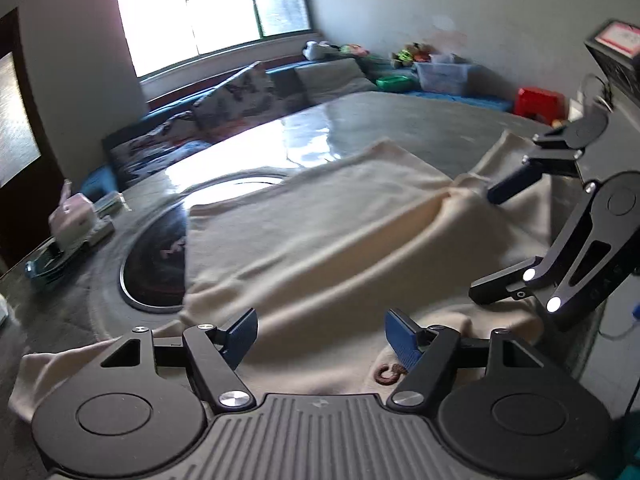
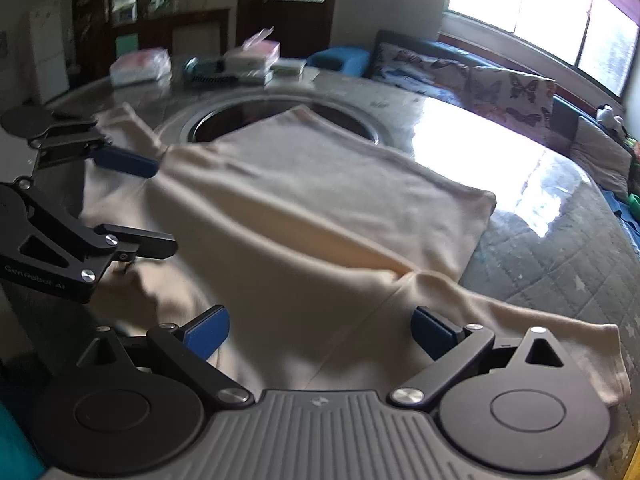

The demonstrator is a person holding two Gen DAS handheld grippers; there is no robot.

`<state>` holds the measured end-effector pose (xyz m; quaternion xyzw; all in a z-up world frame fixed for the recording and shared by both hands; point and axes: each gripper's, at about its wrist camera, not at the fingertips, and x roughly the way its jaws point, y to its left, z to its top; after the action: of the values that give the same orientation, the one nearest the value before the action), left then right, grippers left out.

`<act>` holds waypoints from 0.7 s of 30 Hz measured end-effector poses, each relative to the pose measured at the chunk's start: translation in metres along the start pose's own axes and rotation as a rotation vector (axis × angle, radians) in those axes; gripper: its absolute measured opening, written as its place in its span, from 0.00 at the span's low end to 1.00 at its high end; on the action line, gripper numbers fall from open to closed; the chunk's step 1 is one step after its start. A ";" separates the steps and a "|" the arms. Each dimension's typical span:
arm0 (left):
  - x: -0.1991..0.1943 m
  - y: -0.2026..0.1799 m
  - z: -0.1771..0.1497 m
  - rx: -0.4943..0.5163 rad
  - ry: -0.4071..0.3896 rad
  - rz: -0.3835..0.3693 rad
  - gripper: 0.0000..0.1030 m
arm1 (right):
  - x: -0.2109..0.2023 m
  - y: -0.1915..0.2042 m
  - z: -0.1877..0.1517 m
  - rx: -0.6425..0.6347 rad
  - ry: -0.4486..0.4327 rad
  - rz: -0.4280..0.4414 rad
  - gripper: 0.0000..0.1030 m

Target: Fold clothes

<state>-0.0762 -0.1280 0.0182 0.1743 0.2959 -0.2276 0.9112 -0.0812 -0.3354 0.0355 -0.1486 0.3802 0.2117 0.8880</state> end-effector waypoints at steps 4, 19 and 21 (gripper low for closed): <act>-0.001 -0.007 -0.004 0.030 0.001 -0.041 0.63 | -0.003 0.005 -0.006 -0.010 0.025 0.030 0.96; -0.002 0.012 0.004 0.000 0.025 -0.126 0.60 | -0.018 -0.011 0.004 0.045 0.054 0.125 0.95; -0.001 0.020 0.010 -0.007 0.016 -0.102 0.60 | -0.016 -0.020 0.011 0.054 0.037 0.107 0.95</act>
<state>-0.0616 -0.1151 0.0298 0.1576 0.3125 -0.2712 0.8966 -0.0748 -0.3521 0.0566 -0.1081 0.4094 0.2456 0.8720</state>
